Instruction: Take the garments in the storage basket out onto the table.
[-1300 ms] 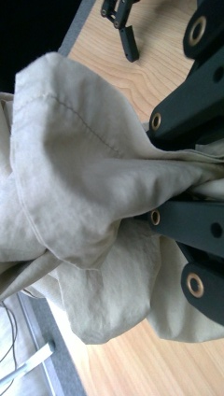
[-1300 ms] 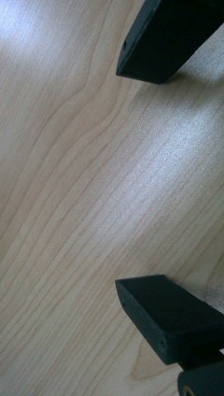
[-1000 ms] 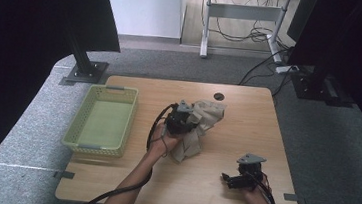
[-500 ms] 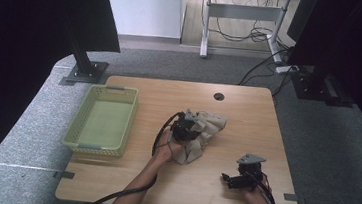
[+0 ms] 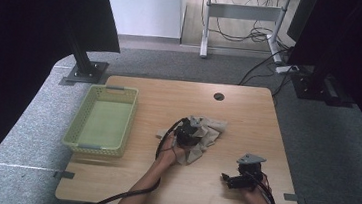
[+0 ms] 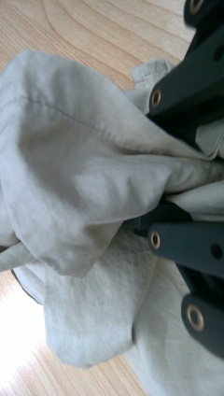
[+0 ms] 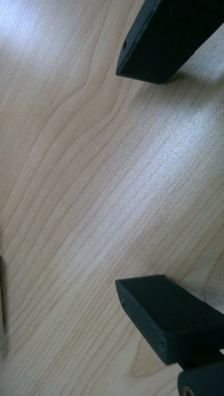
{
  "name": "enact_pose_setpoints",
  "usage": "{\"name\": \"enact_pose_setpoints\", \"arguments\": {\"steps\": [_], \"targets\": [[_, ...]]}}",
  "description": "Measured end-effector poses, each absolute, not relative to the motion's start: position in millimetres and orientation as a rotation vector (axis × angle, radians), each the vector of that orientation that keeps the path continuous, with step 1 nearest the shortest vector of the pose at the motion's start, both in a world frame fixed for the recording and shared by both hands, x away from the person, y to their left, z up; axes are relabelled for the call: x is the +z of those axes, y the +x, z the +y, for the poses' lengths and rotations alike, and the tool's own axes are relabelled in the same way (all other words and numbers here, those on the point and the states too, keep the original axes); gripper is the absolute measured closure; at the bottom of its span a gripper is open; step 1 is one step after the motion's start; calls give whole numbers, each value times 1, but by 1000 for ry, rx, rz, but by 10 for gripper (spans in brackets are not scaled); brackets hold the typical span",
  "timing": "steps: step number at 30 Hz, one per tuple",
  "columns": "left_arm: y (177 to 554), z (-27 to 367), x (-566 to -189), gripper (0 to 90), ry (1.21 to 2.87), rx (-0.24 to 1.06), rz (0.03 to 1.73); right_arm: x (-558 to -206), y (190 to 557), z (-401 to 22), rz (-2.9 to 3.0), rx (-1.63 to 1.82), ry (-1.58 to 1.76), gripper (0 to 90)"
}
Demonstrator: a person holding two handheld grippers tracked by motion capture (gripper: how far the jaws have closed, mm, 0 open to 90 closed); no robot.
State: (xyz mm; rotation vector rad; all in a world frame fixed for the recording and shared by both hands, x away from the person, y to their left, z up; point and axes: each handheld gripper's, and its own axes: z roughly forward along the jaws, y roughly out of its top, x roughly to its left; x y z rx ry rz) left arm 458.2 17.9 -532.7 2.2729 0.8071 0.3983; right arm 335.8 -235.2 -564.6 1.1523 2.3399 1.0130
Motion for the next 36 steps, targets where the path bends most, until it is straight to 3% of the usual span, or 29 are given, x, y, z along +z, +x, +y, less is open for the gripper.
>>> {"name": "enact_pose_setpoints", "arguments": {"steps": [5,6,9,16,36], "targets": [[461,22,-530,407,2228,342,833,-565,336,-235,2340,1013,1152,9],[461,22,-528,407,2215,343,843,-565,336,-235,2340,1013,1152,10],[458,23,-523,263,2202,359,844,-565,336,-235,2340,1013,1152,9],[448,26,-503,209,2206,383,788,-565,336,-235,2341,1014,1151,9],[413,71,-464,193,2131,395,770,-565,336,-235,2340,1013,1149,9]]}}
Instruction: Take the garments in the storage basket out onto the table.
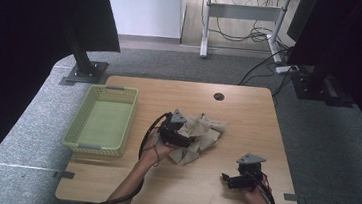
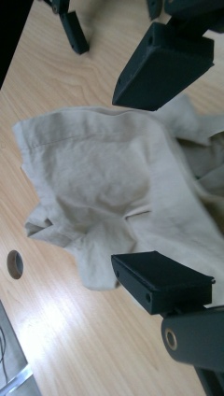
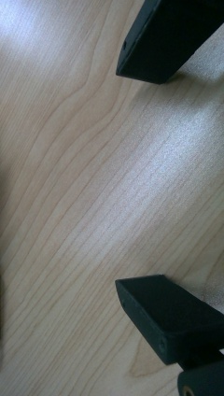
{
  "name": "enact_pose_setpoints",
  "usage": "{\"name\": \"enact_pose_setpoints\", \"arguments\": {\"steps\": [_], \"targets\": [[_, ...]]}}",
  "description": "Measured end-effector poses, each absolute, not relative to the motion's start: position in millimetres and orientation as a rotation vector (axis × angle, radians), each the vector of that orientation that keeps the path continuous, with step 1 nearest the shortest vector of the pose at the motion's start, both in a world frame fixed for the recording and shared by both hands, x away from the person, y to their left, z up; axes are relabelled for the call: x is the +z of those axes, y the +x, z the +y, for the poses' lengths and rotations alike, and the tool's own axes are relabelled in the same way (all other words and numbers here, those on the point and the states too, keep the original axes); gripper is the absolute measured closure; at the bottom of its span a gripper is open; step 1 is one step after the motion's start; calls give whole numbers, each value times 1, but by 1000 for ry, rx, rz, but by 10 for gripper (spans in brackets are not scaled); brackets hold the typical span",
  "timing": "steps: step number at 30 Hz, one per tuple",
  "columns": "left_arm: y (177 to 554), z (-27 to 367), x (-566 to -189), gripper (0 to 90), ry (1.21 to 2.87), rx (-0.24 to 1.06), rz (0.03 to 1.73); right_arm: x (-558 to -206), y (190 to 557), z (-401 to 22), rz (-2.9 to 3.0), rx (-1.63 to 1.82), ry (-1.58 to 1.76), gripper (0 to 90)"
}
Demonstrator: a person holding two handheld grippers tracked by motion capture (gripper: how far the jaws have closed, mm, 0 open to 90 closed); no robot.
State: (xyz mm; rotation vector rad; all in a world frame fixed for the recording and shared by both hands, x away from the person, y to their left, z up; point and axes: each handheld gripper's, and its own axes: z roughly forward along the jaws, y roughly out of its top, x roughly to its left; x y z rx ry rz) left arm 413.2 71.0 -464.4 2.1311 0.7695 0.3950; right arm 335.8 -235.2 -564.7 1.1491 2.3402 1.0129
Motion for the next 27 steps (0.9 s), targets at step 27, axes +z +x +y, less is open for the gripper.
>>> {"name": "enact_pose_setpoints", "arguments": {"steps": [27], "targets": [[374,137,-515,110,2140,460,846,-565,336,-235,2338,1012,1155,10]]}}
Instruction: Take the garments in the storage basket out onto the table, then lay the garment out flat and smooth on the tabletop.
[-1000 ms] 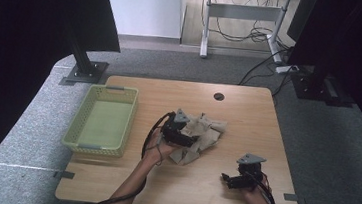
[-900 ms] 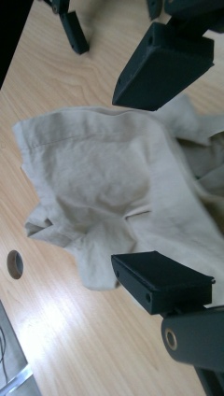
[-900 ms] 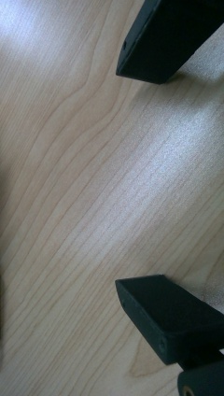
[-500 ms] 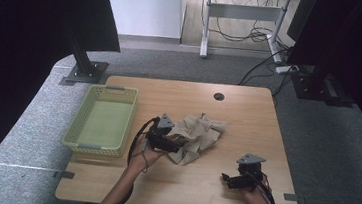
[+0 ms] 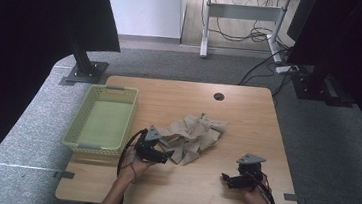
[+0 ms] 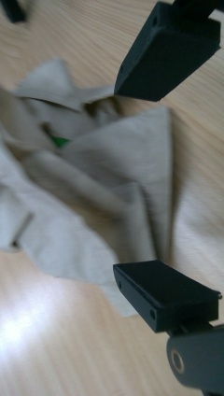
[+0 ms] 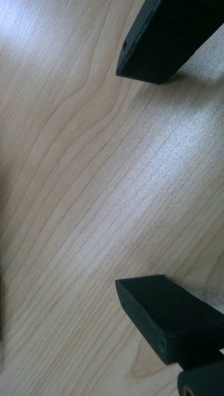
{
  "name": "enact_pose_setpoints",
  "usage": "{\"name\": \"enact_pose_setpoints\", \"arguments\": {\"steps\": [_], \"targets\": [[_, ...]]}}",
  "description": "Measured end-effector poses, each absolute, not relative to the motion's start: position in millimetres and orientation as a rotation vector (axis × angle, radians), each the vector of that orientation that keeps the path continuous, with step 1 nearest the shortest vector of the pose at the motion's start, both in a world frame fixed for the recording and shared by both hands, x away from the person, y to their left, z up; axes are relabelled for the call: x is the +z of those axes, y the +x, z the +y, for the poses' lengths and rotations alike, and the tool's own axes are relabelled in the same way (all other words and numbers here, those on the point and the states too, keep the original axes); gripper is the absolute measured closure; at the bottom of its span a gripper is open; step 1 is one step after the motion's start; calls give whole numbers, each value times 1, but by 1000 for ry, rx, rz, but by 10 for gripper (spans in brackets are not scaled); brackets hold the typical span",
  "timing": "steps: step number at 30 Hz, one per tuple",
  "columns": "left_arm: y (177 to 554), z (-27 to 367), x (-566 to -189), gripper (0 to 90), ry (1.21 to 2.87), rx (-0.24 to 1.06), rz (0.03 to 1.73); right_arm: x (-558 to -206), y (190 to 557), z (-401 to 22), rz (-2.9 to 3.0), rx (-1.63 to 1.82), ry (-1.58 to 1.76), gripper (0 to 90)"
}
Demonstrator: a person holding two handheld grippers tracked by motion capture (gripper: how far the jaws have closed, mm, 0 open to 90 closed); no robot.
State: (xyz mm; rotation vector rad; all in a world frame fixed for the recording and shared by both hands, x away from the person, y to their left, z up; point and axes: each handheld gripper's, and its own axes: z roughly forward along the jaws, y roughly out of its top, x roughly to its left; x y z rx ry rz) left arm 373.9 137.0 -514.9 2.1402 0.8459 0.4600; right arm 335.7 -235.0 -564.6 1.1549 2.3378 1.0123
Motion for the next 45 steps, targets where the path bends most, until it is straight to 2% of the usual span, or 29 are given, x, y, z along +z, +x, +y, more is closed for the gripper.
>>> {"name": "enact_pose_setpoints", "arguments": {"steps": [14,19,32,38,45], "targets": [[365,146,-554,86,2210,437,929,-565,336,-235,2337,1012,1155,10],[362,147,-557,78,2181,433,938,-565,336,-235,2337,1012,1156,10],[364,149,-556,86,2174,437,944,-565,335,-235,2337,1011,1157,10],[365,150,-551,154,2201,418,943,-565,335,-235,2337,1011,1157,10],[372,141,-519,164,2189,479,874,-565,335,-235,2337,1011,1157,10]]}}
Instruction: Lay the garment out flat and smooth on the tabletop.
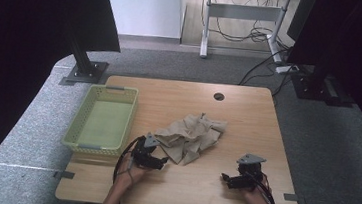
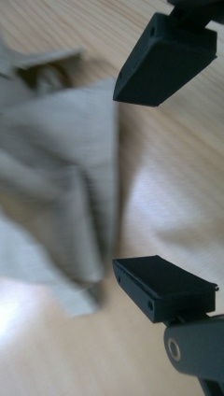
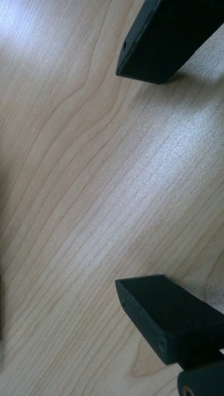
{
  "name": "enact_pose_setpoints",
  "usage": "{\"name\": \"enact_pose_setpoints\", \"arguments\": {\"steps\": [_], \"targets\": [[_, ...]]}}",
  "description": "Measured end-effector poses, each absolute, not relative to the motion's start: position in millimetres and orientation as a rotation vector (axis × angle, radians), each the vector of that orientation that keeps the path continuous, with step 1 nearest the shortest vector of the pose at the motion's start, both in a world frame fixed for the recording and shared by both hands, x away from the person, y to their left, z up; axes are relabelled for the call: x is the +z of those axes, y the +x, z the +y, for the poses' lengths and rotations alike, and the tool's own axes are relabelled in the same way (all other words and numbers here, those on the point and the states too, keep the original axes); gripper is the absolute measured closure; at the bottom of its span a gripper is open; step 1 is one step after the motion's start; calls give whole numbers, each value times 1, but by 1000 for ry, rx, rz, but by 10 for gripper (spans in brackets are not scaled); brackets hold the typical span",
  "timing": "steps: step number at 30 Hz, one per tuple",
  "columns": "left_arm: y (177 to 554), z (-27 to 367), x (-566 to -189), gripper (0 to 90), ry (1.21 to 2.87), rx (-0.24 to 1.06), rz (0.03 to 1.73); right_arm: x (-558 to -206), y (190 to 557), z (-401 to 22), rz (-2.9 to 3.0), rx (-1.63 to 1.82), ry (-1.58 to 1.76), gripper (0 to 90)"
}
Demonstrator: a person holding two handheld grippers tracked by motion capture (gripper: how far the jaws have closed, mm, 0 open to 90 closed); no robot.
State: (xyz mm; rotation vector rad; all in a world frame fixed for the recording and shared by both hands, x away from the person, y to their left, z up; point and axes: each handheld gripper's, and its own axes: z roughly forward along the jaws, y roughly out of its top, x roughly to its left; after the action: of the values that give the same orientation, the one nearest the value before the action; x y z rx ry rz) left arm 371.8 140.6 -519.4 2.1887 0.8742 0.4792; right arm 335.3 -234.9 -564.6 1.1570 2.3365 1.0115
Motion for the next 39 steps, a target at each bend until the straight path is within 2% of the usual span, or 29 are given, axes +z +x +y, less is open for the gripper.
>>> {"name": "enact_pose_setpoints", "arguments": {"steps": [7,16,20,24,27,31,33,39], "targets": [[386,116,-484,176,2168,481,785,-565,335,-235,2337,1011,1157,10],[415,79,-485,224,2246,504,737,-565,335,-235,2336,1011,1156,10],[424,73,-492,333,2273,507,755,-565,335,-235,2337,1011,1157,10],[430,77,-498,591,2264,465,788,-565,336,-234,2332,1012,1161,10],[433,81,-498,714,2239,438,812,-564,337,-232,2326,1012,1169,19],[435,88,-493,836,2196,410,841,-563,338,-226,2326,1019,1166,93],[435,92,-490,873,2169,381,859,-560,340,-223,2342,1036,1162,139],[434,102,-471,878,2102,352,875,-552,347,-216,2327,1083,1166,205]]}}
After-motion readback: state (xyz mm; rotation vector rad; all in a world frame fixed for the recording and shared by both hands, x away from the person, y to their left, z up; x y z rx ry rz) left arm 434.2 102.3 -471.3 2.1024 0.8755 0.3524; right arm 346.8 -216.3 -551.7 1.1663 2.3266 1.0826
